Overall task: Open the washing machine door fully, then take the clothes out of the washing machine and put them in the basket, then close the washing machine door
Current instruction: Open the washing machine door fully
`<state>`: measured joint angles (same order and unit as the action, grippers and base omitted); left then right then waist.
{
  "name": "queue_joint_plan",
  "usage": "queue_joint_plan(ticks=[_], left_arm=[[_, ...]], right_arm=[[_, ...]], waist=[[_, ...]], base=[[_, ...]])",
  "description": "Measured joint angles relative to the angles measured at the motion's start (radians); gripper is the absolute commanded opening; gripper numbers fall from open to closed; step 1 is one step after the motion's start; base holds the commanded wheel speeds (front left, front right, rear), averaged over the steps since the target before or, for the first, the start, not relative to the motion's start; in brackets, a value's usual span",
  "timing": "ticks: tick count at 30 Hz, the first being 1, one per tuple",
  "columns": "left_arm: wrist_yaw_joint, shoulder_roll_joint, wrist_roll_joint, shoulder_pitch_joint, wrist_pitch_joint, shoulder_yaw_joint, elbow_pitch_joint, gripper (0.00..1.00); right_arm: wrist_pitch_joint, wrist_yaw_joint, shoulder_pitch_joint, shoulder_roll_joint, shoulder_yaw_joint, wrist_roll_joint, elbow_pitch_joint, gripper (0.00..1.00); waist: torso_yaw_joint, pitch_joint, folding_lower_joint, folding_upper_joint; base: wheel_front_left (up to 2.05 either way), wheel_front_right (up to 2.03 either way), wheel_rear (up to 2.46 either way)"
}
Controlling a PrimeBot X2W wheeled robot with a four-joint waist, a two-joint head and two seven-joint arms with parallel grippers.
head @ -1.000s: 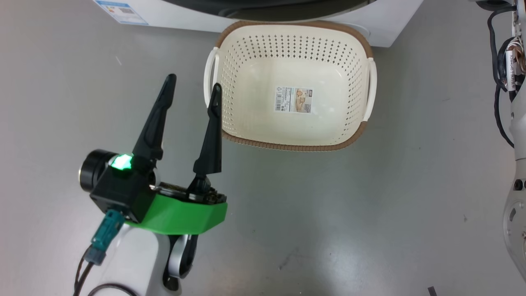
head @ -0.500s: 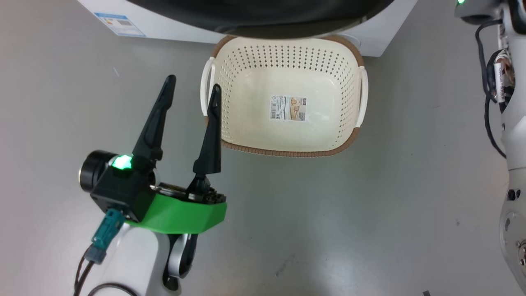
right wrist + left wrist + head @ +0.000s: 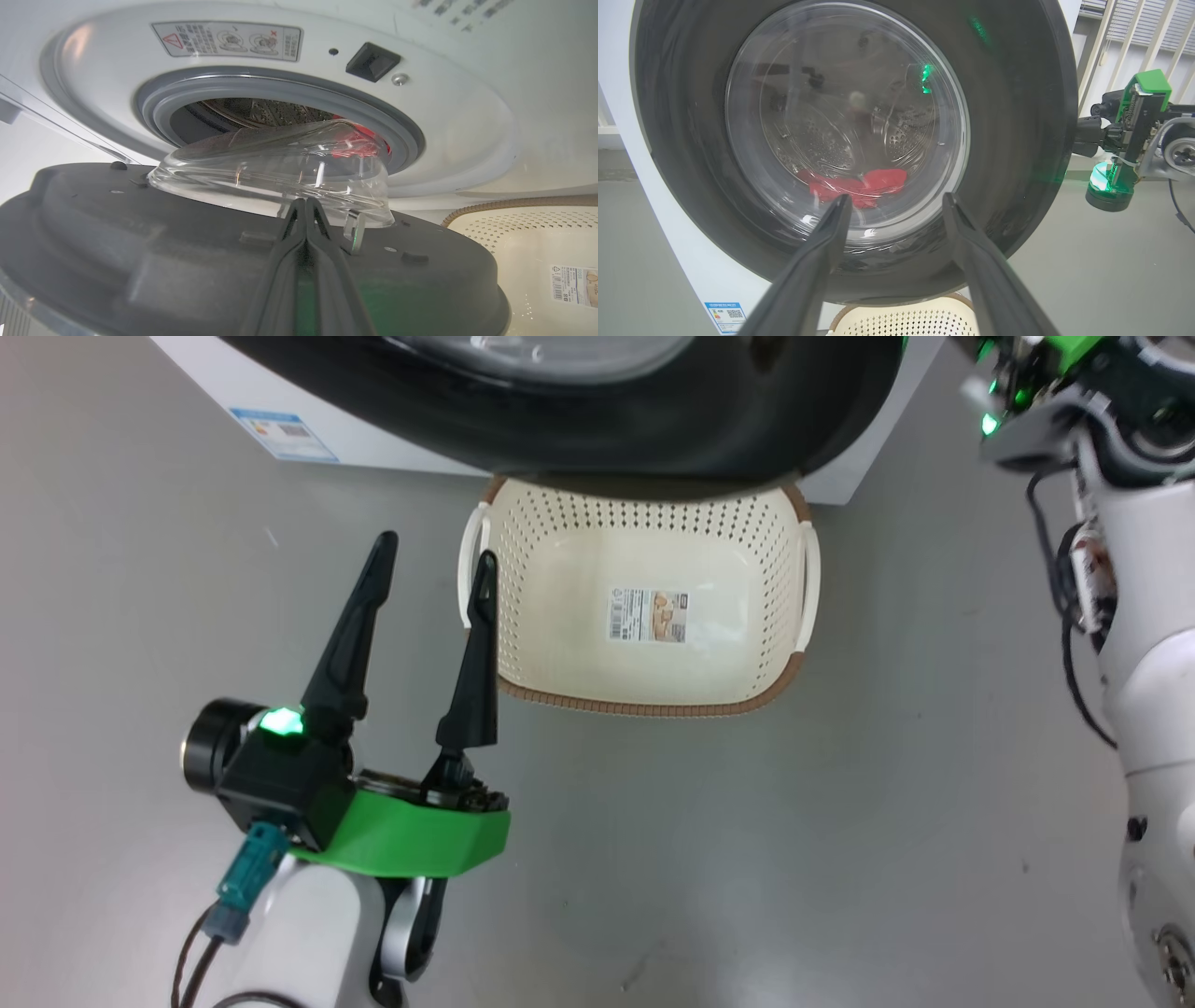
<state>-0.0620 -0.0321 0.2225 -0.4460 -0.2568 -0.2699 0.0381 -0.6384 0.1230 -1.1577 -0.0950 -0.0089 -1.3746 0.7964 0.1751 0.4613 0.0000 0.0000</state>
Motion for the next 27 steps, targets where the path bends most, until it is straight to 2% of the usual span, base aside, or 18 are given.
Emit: queue_joint_plan(ticks=[19,27], left_arm=[[0.001,-0.001,-0.021,0.088,0.000,0.031,0.024,1.00],[0.001,-0.001,-0.021,0.111,0.000,0.038,0.025,1.00]], right_arm=[[0.002,0.000,0.190,0.018,0.128,-0.113,-0.037,0.00],[0.016,0.000,0.219,0.021,0.167,-0.132,-0.044,0.00]], waist=[[-0.008,-0.142,0.0000,0.0000],[-0.014,-0.173,0.0000,0.0000]], base=[[0.00,0.00,0.00],[0.00,0.00,0.00]])
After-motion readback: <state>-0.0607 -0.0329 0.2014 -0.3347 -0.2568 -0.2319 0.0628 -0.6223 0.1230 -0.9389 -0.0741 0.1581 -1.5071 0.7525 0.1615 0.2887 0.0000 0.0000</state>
